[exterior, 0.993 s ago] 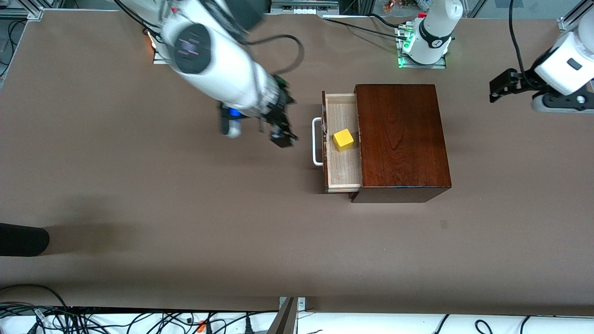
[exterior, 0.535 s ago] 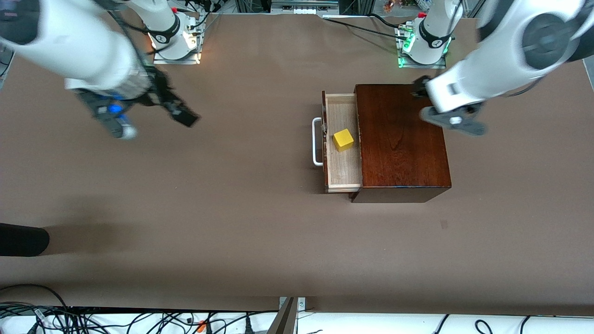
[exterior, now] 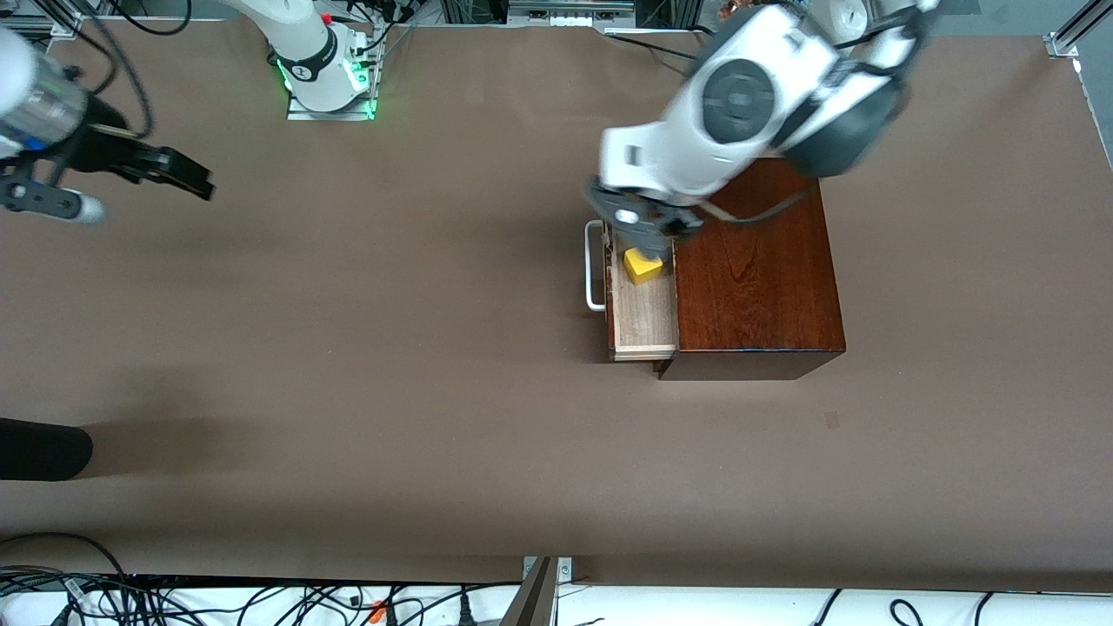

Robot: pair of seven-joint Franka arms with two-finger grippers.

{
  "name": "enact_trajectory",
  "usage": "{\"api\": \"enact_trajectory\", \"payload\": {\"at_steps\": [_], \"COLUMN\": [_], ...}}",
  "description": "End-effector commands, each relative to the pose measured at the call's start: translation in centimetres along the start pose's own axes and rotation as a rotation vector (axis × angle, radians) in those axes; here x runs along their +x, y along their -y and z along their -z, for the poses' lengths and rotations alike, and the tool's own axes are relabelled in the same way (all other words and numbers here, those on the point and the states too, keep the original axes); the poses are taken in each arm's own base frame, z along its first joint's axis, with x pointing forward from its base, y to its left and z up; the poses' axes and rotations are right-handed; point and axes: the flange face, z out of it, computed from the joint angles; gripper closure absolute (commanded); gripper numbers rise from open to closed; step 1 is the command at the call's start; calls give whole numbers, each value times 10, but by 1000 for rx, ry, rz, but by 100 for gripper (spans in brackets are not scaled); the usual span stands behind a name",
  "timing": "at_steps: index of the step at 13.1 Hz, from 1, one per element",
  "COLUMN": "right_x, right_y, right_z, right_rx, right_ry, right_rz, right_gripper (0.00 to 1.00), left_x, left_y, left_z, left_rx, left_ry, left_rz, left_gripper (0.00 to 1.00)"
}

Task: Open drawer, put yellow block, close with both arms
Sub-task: 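Withdraw the right gripper while the left gripper moves to the drawer front, then push the drawer front into the box with the left gripper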

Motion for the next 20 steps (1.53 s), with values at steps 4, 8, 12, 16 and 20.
{"api": "enact_trajectory", "payload": {"at_steps": [4, 8, 12, 16, 20], "right_x": [20, 26, 25, 26, 27], "right_y": [-29, -32, -29, -31, -31], "right_z": [1, 9, 9, 7, 6], "right_rx": [-75, -65, -55, -46, -46], "right_ry": [-45, -60, -63, -57, -58], "right_rz": [197, 165, 97, 111, 111], "right_gripper": [0, 0, 0, 0, 0], "left_x": [53, 60, 48, 34, 24], "left_y": [-30, -21, -6, 10, 38], "left_z": [-79, -151, -196, -201, -178], "left_rx": [77, 205, 267, 270, 260], "left_ry": [-31, 24, 109, 191, 242], "left_rz": [-532, -637, -702, -749, -773], "left_gripper": [0, 0, 0, 0, 0]}}
